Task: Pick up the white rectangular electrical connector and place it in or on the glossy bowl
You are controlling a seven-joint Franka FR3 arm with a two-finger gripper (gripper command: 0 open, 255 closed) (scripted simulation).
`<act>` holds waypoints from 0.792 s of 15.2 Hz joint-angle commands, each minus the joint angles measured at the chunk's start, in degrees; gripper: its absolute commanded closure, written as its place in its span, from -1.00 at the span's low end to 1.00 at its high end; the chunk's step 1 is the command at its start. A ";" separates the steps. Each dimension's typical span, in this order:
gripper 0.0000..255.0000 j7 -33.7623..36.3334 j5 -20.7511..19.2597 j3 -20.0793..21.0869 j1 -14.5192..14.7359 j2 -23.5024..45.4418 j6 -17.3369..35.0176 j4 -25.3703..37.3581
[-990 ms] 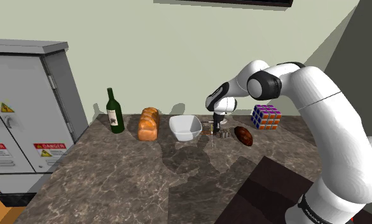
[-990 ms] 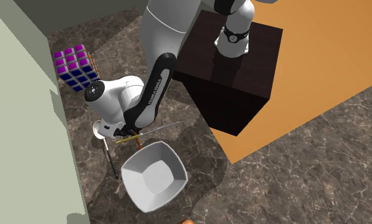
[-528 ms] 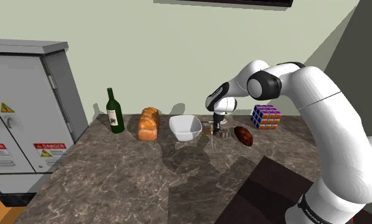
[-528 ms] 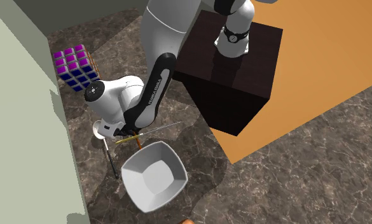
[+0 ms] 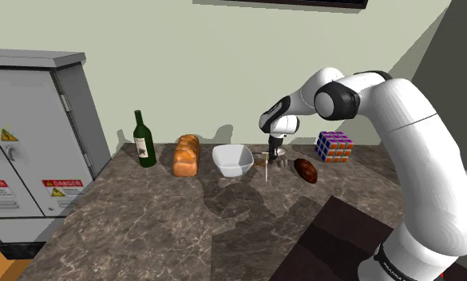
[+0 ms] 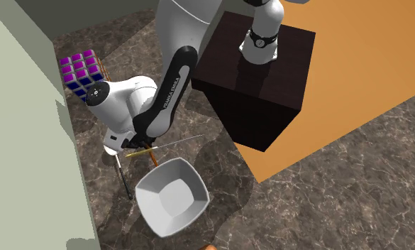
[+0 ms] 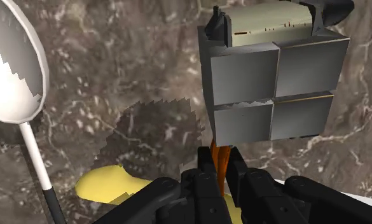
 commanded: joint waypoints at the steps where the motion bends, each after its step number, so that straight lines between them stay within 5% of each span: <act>1: 1.00 0.23 -0.27 -0.27 0.40 -1.53 -0.60 -0.85; 12: 1.00 1.69 -2.26 -2.07 1.65 -7.76 -5.32 -2.31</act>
